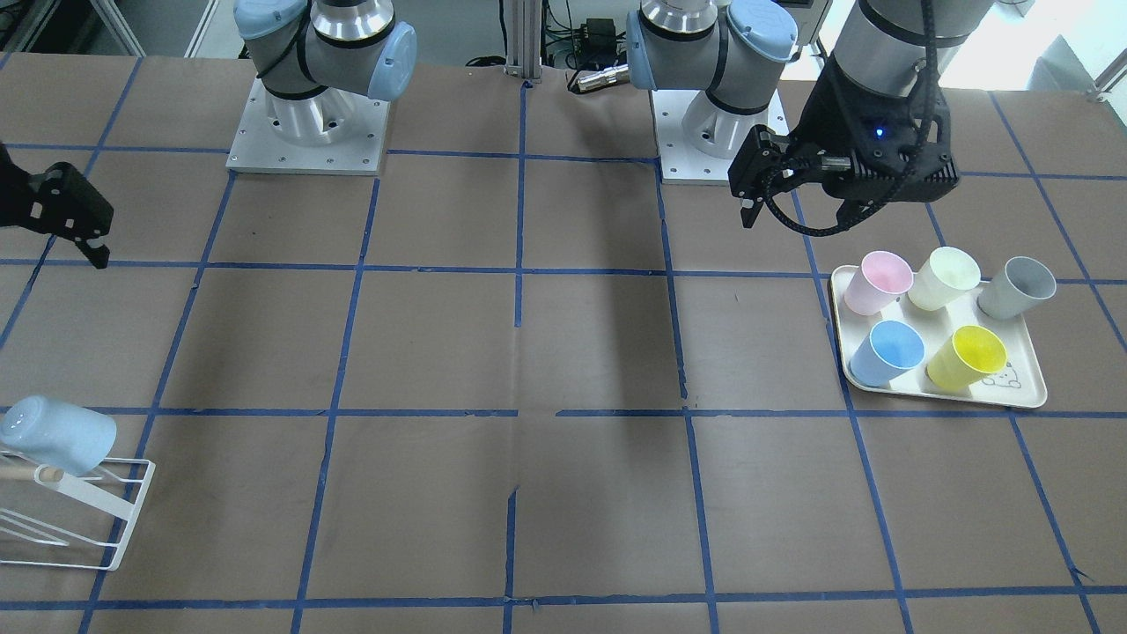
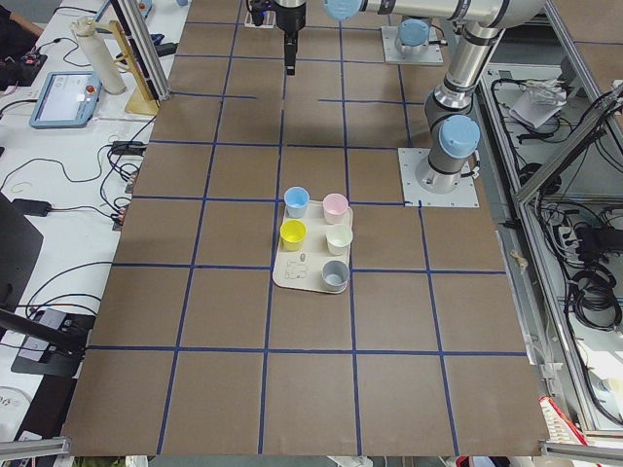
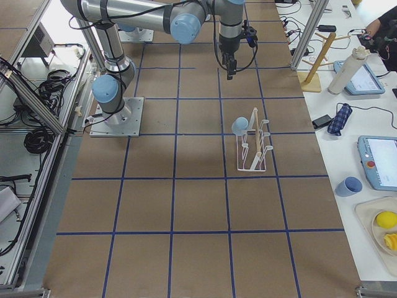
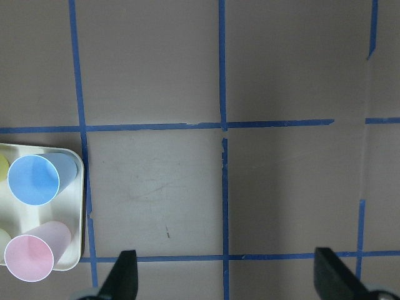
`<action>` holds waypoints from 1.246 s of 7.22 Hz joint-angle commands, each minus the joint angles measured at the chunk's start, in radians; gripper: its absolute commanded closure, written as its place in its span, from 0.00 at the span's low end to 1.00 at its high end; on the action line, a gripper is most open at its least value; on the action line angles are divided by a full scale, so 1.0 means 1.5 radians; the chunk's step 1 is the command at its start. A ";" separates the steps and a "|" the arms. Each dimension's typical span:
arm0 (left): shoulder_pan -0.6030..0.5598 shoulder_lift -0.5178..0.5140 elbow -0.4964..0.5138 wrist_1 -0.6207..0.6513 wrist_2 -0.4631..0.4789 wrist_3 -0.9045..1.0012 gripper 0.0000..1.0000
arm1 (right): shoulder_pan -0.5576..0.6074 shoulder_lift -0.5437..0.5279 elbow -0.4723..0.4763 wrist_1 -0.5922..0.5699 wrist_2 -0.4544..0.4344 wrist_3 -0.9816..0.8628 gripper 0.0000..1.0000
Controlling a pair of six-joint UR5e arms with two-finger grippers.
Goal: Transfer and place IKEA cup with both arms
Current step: 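Move the right gripper toward the light blue cup on the wire rack, then lower the right gripper and close it on the light blue cup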
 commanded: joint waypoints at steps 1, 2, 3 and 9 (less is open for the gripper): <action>0.000 0.001 -0.001 0.001 -0.001 0.002 0.00 | -0.044 0.047 0.031 -0.077 0.019 -0.196 0.00; 0.000 0.000 -0.001 0.001 -0.001 0.001 0.00 | -0.055 0.071 0.033 -0.103 0.026 -0.264 0.00; 0.000 -0.002 -0.001 0.001 -0.002 -0.001 0.00 | -0.066 0.094 0.041 -0.134 0.056 -0.321 0.00; -0.001 -0.006 -0.002 0.004 -0.002 -0.007 0.00 | -0.089 0.158 0.081 -0.253 0.076 -0.408 0.00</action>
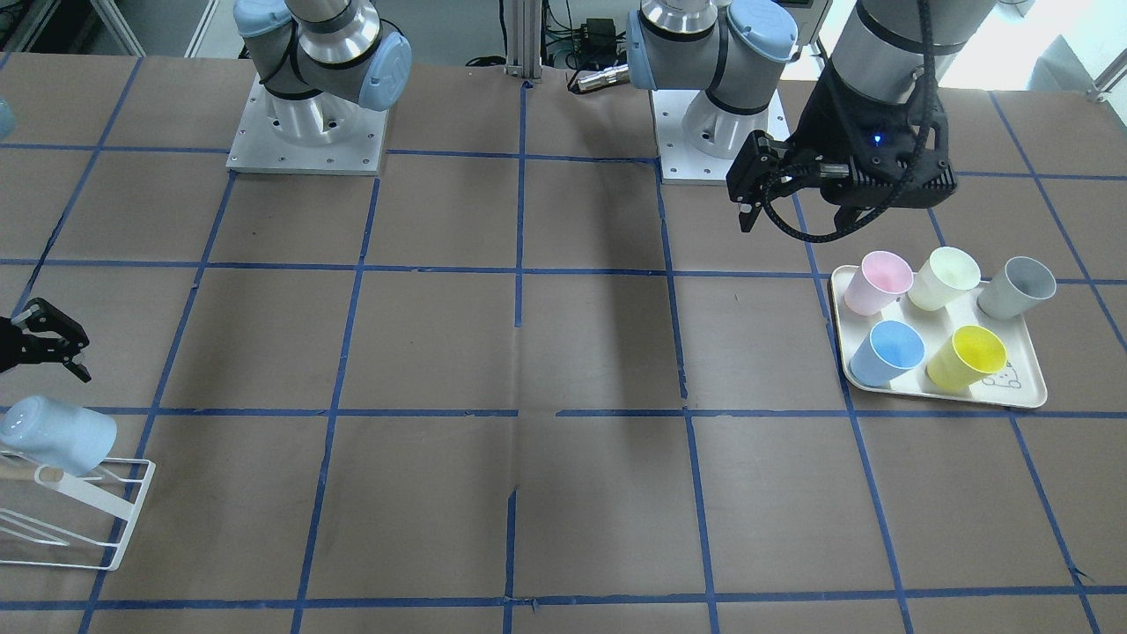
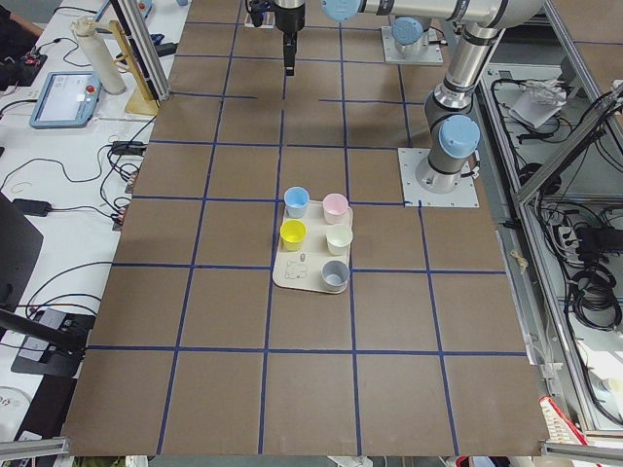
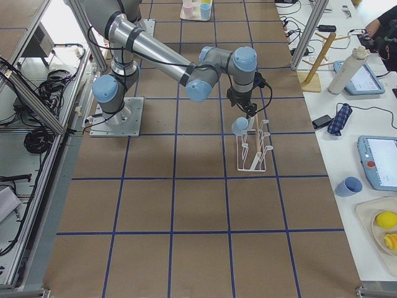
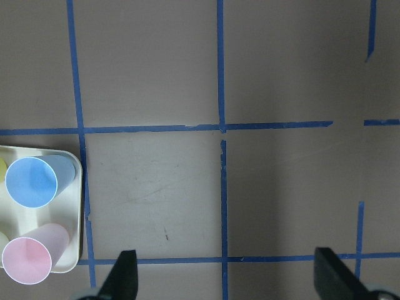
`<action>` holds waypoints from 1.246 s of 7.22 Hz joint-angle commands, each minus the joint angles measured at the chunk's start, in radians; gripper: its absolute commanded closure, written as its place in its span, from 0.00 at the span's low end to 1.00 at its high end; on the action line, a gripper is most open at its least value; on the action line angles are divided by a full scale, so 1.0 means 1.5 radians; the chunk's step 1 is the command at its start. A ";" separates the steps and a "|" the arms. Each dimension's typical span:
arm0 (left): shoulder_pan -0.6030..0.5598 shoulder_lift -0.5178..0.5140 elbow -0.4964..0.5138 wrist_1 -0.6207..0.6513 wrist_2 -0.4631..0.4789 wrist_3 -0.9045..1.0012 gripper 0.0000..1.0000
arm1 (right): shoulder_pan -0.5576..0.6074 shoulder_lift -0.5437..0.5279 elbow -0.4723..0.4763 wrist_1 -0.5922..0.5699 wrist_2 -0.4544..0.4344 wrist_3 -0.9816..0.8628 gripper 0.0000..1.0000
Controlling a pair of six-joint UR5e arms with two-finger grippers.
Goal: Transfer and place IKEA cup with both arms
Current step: 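Lower the right gripper and close it on the light blue cup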
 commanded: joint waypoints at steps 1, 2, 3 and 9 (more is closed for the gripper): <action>0.000 0.000 0.000 0.000 0.000 0.000 0.00 | -0.024 0.025 0.002 -0.014 0.004 -0.002 0.00; 0.000 0.000 0.000 0.000 0.000 0.000 0.00 | -0.026 0.034 0.001 -0.023 0.007 -0.001 0.00; 0.000 0.000 0.000 0.000 0.000 0.000 0.00 | -0.026 0.047 0.001 -0.037 0.009 0.000 0.00; 0.000 0.007 -0.009 -0.001 -0.001 0.000 0.00 | -0.026 0.070 0.001 -0.056 0.027 0.002 0.29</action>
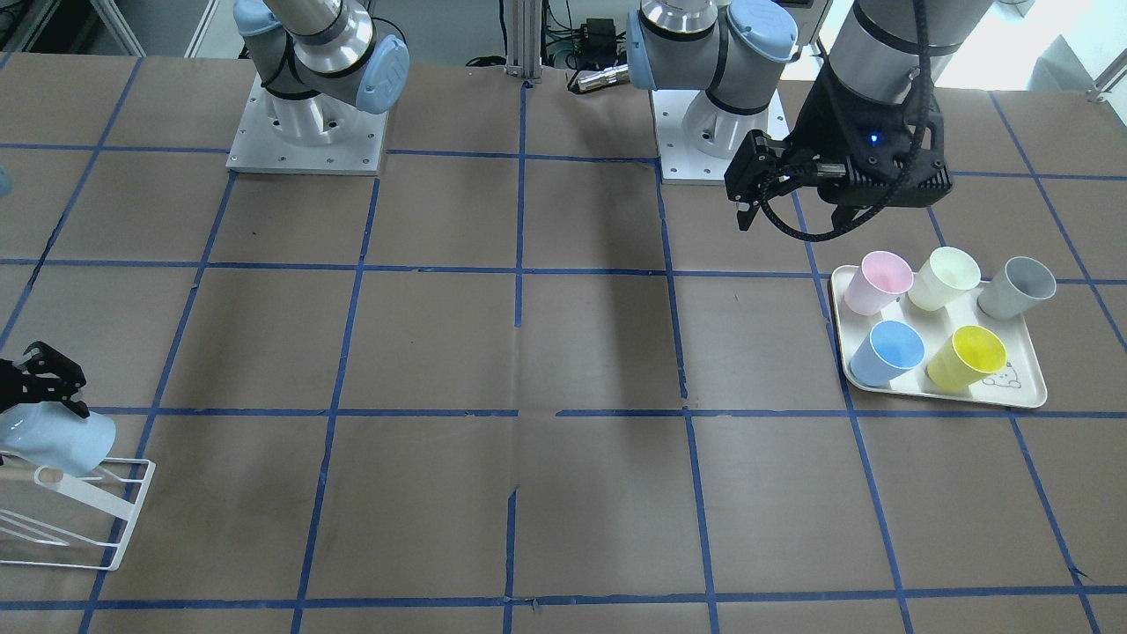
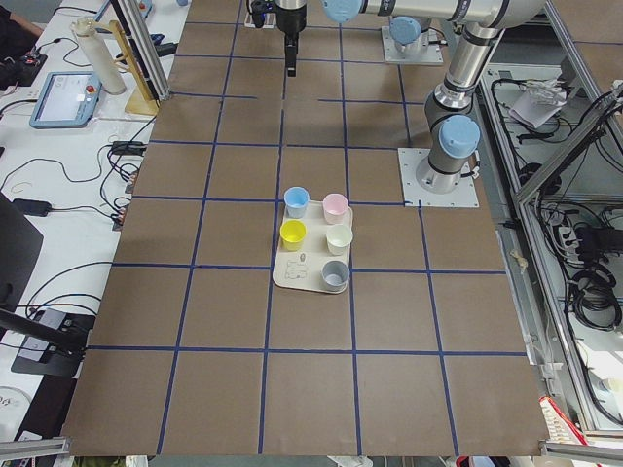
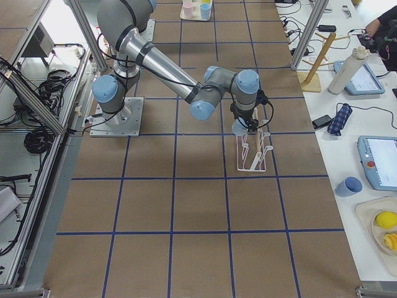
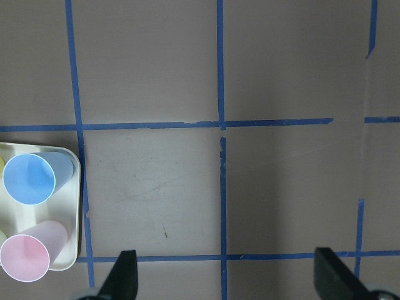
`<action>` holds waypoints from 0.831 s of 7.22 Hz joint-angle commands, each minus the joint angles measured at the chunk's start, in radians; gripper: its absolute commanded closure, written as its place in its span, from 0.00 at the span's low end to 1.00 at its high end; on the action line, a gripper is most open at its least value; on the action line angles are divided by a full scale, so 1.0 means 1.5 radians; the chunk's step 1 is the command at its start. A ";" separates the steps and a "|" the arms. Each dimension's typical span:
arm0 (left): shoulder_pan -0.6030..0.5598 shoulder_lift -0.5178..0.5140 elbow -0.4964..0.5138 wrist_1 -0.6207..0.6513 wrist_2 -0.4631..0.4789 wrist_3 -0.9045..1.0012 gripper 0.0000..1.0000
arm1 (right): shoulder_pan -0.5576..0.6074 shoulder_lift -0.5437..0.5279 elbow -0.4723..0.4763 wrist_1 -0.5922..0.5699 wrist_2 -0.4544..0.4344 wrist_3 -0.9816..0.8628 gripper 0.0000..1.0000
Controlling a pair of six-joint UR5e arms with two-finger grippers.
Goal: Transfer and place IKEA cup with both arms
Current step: 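Lower the right gripper and close it on the light blue cup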
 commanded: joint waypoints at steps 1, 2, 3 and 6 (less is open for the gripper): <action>0.000 0.002 -0.001 0.000 -0.001 0.000 0.00 | 0.001 0.000 0.000 0.000 0.000 0.000 0.41; 0.000 0.002 -0.001 0.000 0.000 0.001 0.00 | 0.001 -0.001 -0.001 0.000 0.000 0.000 0.45; 0.000 0.002 -0.001 0.001 0.000 0.003 0.00 | 0.001 -0.004 -0.002 0.001 -0.001 0.000 0.48; 0.000 0.002 -0.001 0.001 0.000 0.005 0.00 | 0.001 -0.031 -0.014 0.017 -0.003 0.003 0.51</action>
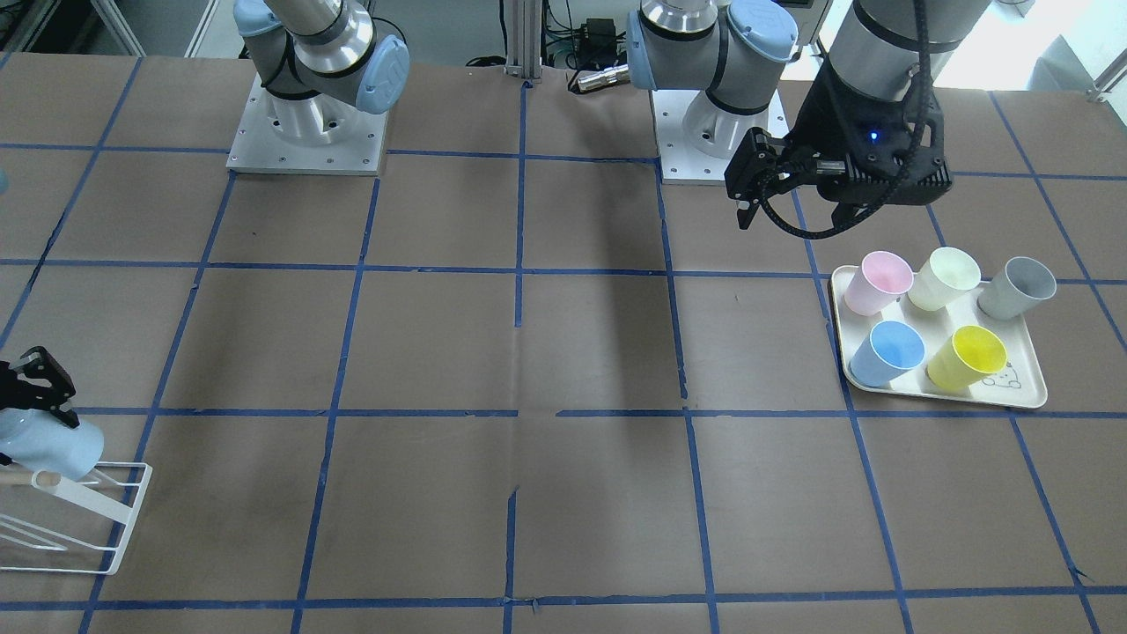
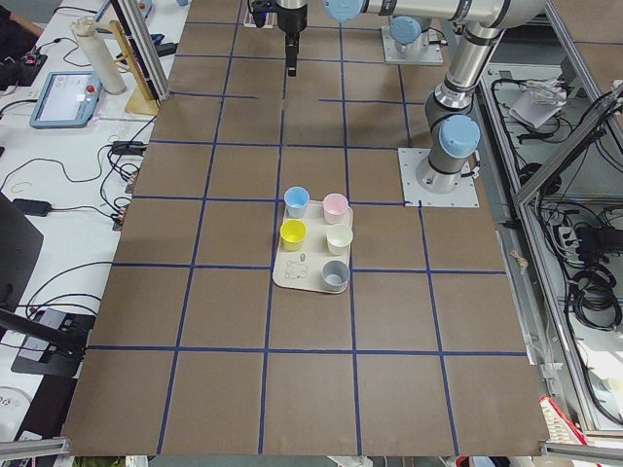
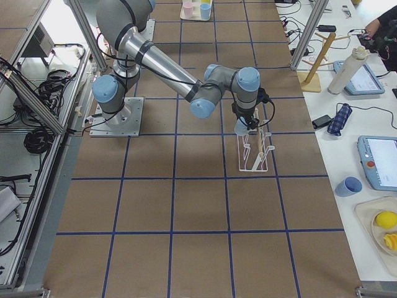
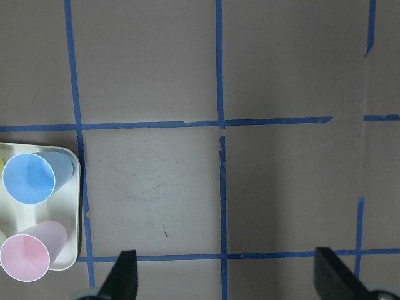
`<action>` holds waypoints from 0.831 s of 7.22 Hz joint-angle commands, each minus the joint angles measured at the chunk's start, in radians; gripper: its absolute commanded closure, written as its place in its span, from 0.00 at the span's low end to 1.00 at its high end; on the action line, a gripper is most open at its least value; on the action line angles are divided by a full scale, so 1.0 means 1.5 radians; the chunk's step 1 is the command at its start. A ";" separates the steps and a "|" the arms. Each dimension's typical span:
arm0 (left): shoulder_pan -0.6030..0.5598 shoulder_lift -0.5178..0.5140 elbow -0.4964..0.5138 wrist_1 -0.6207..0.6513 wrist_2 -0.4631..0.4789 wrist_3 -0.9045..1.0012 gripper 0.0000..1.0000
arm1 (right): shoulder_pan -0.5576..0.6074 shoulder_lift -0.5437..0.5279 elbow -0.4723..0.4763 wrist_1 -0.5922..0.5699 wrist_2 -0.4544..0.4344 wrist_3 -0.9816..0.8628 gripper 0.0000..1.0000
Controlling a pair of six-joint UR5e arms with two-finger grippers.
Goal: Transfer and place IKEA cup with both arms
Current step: 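Lift the cup off the rack with the right gripper toward the table center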
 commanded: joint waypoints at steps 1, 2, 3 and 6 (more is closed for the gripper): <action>0.000 0.000 0.000 0.000 0.000 0.002 0.00 | 0.000 -0.042 -0.010 0.032 -0.002 0.001 0.52; 0.000 0.000 0.000 0.000 0.000 0.002 0.00 | -0.001 -0.057 -0.030 0.087 -0.003 0.001 0.52; 0.001 0.000 0.001 0.000 0.000 0.003 0.00 | 0.000 -0.079 -0.044 0.125 -0.002 0.003 0.51; 0.010 0.004 0.000 -0.008 -0.061 0.006 0.00 | 0.007 -0.160 -0.038 0.272 0.080 0.041 0.51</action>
